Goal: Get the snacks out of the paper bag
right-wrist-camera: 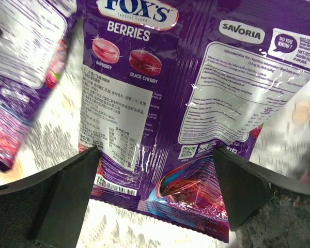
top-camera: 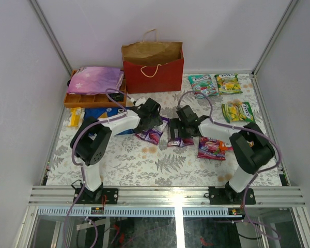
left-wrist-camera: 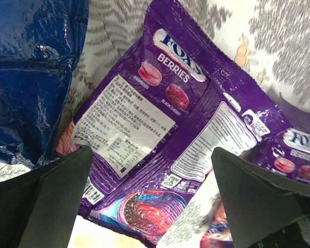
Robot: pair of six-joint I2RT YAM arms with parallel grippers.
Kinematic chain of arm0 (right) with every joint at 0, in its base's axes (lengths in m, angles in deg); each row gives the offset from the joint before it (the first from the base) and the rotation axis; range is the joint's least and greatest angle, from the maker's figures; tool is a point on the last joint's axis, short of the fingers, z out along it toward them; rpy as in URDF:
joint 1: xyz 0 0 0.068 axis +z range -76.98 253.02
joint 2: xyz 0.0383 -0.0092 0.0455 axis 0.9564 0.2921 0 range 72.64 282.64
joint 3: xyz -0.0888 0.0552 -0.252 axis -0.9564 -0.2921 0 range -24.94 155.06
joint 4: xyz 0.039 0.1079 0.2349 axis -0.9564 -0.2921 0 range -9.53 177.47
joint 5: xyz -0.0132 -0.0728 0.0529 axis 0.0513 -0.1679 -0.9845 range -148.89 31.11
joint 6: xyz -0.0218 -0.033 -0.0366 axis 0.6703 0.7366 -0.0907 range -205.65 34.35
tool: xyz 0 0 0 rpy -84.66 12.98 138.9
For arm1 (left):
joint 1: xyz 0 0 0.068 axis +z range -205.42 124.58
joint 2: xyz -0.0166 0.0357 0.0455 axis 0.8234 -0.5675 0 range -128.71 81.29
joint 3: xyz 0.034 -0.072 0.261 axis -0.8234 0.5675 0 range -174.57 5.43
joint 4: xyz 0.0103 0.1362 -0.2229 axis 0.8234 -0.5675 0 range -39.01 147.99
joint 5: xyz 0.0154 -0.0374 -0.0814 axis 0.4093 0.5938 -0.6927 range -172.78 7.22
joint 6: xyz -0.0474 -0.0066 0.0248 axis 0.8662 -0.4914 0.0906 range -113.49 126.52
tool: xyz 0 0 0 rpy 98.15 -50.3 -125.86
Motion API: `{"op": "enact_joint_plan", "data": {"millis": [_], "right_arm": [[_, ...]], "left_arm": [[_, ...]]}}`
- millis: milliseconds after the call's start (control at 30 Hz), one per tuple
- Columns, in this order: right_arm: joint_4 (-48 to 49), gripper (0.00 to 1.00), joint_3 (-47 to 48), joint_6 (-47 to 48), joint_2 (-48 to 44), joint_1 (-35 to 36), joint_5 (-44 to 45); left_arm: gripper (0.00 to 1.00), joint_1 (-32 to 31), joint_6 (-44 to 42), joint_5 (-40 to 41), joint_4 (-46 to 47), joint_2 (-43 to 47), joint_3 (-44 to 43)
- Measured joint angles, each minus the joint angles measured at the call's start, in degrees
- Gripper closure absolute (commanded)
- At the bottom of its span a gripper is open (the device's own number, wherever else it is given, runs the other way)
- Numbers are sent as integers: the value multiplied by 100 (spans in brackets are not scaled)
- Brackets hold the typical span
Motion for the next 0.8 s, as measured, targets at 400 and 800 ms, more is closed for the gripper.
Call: {"op": "enact_joint_plan", "data": {"millis": [400, 800], "right_arm": [[-11, 1, 1497, 457, 1268, -391, -590], [122, 1, 2173, 490, 1799, -623, -807]], "left_arm": [[0, 455, 1040, -225, 570, -275, -289], [0, 372, 693, 219, 472, -319, -435]]}}
